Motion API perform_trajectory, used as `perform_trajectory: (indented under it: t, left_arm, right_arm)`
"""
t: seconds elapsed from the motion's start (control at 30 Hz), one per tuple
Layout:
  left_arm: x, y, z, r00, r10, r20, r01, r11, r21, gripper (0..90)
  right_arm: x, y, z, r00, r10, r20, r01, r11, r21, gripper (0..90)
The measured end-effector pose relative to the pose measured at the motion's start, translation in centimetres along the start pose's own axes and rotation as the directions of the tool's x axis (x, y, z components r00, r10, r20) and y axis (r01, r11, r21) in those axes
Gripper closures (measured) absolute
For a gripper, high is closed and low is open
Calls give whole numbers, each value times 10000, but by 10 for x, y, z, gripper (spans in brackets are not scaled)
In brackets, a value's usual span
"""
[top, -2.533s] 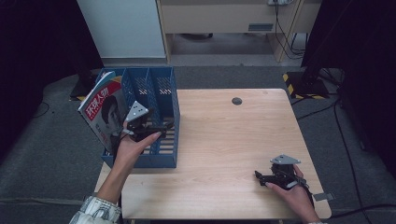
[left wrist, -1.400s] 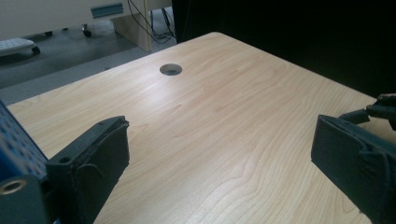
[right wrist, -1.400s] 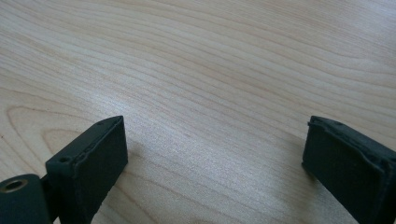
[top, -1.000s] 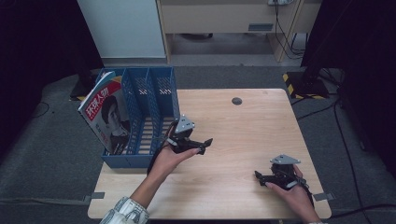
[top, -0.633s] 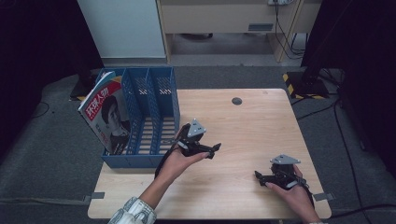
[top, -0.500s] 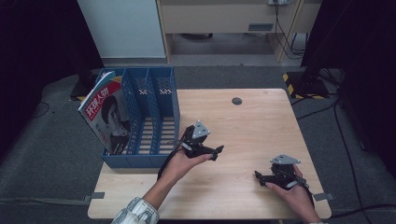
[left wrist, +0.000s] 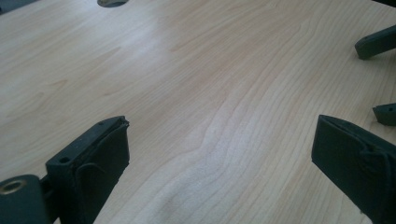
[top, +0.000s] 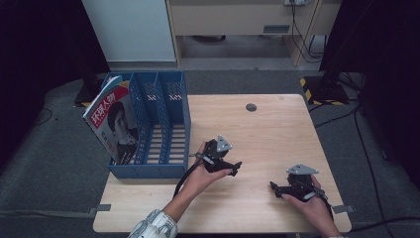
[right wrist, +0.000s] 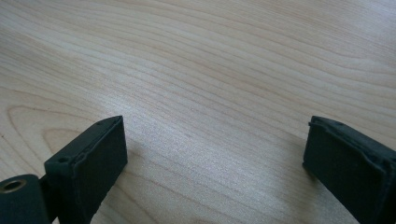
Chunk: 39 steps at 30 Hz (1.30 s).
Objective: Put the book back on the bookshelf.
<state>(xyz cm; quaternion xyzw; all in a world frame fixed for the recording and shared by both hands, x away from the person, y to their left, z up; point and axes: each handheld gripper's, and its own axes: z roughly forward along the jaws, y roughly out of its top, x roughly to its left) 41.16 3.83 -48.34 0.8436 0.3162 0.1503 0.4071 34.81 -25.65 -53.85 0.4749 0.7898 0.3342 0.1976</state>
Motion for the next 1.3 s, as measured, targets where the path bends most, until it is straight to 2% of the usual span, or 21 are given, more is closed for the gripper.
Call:
perform_trajectory:
  t: [0.3,0.57,0.63,0.7,0.73,0.77,0.8,0.87,0.9,0.93,1.2,1.3]
  left_arm:
    - [-7,-8,17,10000,64,-39,-62,9992,401,40]
    - [1,-16,35,9976,-243,-642,298,9958,863,45]
    - [3,-17,38,9960,-100,-890,184,9954,942,46]
    - [6,-19,41,9955,-440,-844,522,9938,979,47]
    - [8,-22,44,9942,-332,-1026,451,9923,1154,50]
    - [8,-22,44,9942,-332,-1026,451,9923,1154,49]
    - [12,-24,47,9923,-663,-1051,797,9885,1285,49]
    - [14,-25,48,9905,-763,-1141,915,9867,1346,50]
    - [15,-27,49,9900,-799,-1159,951,9866,1324,51]
    - [16,-30,50,9905,-829,-1098,949,9894,1096,29]
    - [16,-30,50,9901,-874,-1095,997,9886,1127,19]
    - [15,-30,50,9878,-970,-1221,1111,9872,1147,12]
  right_arm:
    - [0,0,0,10000,8,4,-8,10000,-2,64]
    - [0,0,0,10000,5,0,-5,10000,1,64]
    - [0,0,0,10000,6,-1,-6,10000,-1,64]
    - [0,0,0,10000,8,-5,-8,10000,-1,64]
    - [0,0,0,10000,7,-4,-7,10000,-1,64]
    - [0,0,0,10000,7,-4,-7,10000,-1,64]
    - [0,0,0,10000,7,-4,-7,10000,1,64]
    - [0,0,0,10000,6,-4,-6,10000,0,64]
    - [0,0,0,10000,2,-6,-2,10000,-1,64]
    - [0,0,0,10000,-1,-10,1,10000,0,63]
    - [0,0,0,10000,1,-7,-1,10000,-1,63]
    - [0,0,0,10000,-40,-8,40,10000,-27,63]
